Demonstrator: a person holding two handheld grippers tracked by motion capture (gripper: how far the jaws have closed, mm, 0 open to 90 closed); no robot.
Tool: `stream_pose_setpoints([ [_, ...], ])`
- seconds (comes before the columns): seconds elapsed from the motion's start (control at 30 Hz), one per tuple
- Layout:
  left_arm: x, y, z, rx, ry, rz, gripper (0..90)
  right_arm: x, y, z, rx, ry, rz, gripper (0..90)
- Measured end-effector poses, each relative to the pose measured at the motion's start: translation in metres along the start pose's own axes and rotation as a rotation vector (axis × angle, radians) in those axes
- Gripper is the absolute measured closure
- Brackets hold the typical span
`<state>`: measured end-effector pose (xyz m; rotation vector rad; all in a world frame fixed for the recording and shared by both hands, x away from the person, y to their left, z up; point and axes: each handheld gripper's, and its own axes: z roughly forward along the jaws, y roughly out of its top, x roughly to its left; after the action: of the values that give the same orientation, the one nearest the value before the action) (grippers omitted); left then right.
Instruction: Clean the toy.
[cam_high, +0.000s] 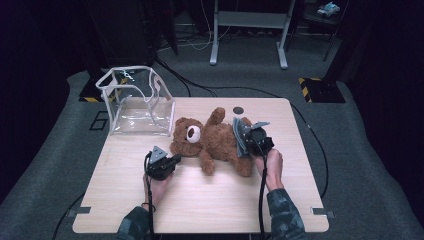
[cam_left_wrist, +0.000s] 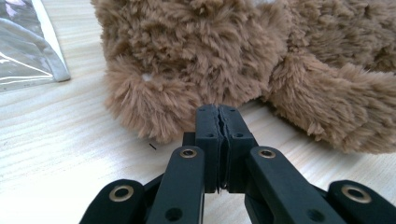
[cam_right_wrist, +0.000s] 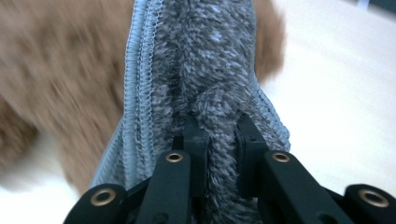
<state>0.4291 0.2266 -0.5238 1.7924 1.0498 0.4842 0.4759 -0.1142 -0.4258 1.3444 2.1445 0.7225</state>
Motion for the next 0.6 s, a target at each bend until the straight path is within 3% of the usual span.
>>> stream_pose_setpoints([
  [0.07, 0.000, 0.000, 0.001, 0.004, 0.000, -0.005, 86.4, 0.005, 0.010, 0.004, 0.001, 0.015, -0.019, 78.5],
  [0.13, 0.000, 0.000, 0.001, 0.009, -0.005, -0.008, 86.2, 0.009, 0.013, 0.017, 0.029, -0.002, -0.046, 78.6],
  [0.2, 0.000, 0.000, 0.001, 0.012, -0.004, -0.008, 85.9, 0.005, 0.011, 0.029, 0.049, -0.005, -0.027, 78.7],
  [0.27, 0.000, 0.000, 0.001, 0.010, -0.007, -0.007, 85.8, -0.001, 0.005, 0.040, 0.070, -0.016, 0.024, 78.8],
  [0.3, 0.000, 0.000, 0.001, 0.010, -0.008, -0.007, 85.7, -0.007, 0.001, 0.046, 0.087, -0.027, 0.058, 78.8],
  [0.4, 0.001, 0.000, 0.001, 0.005, -0.008, -0.010, 85.1, -0.018, -0.009, 0.055, 0.142, -0.083, 0.091, 78.8],
  [0.5, 0.001, 0.000, 0.001, 0.005, -0.009, -0.011, 84.5, -0.031, -0.014, 0.051, 0.176, -0.135, 0.118, 78.7],
  [0.6, 0.001, 0.000, 0.001, 0.009, -0.009, -0.009, 83.5, -0.040, -0.011, 0.035, 0.112, -0.149, 0.140, 78.6],
])
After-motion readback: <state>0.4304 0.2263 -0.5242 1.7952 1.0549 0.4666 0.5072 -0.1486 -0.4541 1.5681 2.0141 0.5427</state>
